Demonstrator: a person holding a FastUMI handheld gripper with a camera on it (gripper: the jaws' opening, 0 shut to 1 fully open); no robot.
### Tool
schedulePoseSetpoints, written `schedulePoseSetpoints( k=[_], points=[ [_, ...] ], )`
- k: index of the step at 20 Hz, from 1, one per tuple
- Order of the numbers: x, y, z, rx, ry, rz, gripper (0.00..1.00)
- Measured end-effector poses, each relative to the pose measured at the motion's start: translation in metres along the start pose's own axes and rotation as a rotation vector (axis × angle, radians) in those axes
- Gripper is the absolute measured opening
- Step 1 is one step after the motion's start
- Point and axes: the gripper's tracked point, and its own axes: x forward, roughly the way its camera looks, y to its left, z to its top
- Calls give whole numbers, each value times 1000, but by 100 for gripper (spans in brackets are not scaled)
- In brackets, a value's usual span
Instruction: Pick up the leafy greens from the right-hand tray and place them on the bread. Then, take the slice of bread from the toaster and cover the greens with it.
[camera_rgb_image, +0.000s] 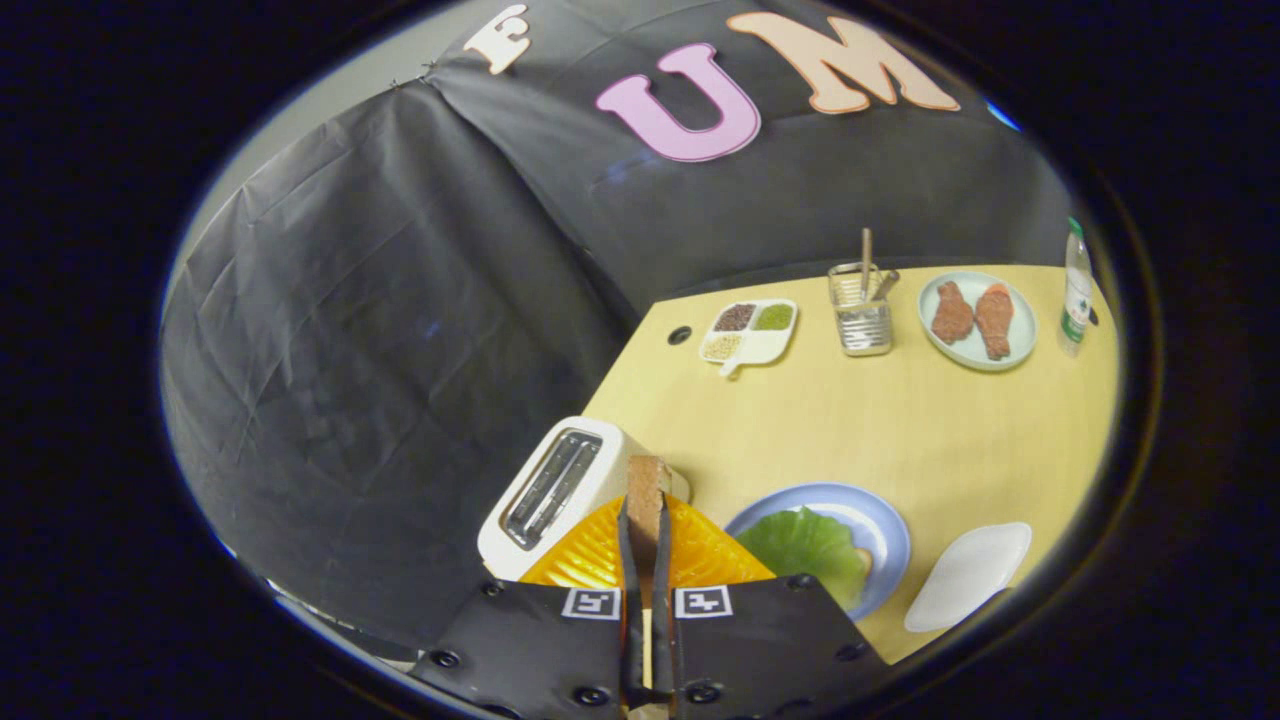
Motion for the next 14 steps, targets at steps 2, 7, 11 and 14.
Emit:
schedulePoseSetpoints(
  k=[2, 7, 11, 14],
  points=[
    [0, -12, -7, 14, 1, -3, 6],
    [12, -32, -24, 52, 12, 7, 6],
    [25, -46, -39, 101, 27, 13, 6],
    [30, -64, -50, 119, 34, -10, 6]
  ],
)
